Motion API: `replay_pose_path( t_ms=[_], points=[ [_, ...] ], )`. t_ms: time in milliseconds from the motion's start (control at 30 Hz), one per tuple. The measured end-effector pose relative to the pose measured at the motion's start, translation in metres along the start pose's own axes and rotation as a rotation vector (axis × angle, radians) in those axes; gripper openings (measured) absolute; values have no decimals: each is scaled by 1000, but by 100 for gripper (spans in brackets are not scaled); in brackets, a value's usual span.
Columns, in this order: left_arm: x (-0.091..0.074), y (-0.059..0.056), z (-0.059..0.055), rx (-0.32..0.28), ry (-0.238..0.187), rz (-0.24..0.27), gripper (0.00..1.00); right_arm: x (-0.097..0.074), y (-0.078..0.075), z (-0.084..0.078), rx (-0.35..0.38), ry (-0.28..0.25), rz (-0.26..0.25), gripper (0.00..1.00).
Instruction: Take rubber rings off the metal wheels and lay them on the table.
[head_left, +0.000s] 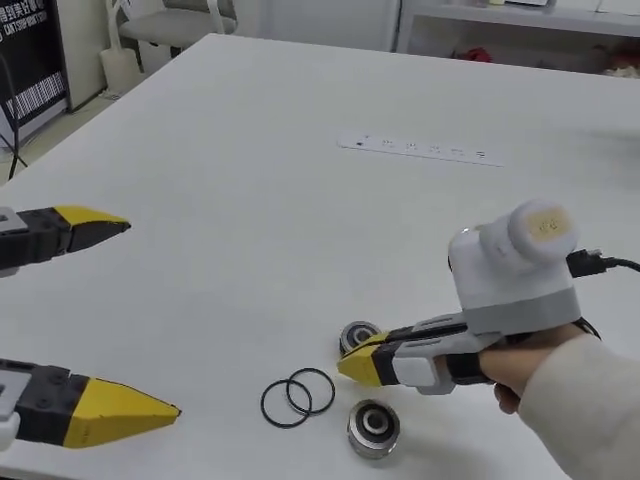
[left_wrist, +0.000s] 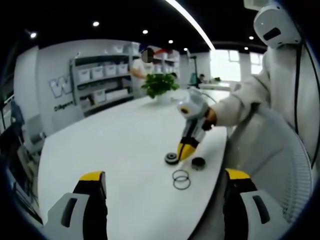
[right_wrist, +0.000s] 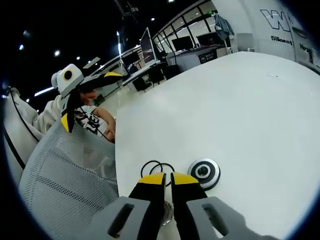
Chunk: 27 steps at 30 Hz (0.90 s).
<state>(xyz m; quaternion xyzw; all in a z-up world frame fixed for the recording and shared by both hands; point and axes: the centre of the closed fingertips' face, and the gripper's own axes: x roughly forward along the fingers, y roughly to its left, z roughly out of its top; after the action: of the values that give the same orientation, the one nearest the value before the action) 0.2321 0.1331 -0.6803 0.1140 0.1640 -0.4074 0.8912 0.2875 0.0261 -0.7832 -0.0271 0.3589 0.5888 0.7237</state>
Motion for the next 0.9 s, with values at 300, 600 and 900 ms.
replay_pose_path(
  t_ms=[300, 600, 900],
  points=[
    [3, -1, 6, 15, 5, -23, 97, -21, -8, 19, -21, -89, -54, 1],
    [8, -3, 27, 49, -22, -57, 96, -44, -18, 40, -59, -185, -97, 1],
    [29, -3, 60, 122, -57, -106, 91, -53, -25, 42, -58, -235, -121, 4]
  ],
)
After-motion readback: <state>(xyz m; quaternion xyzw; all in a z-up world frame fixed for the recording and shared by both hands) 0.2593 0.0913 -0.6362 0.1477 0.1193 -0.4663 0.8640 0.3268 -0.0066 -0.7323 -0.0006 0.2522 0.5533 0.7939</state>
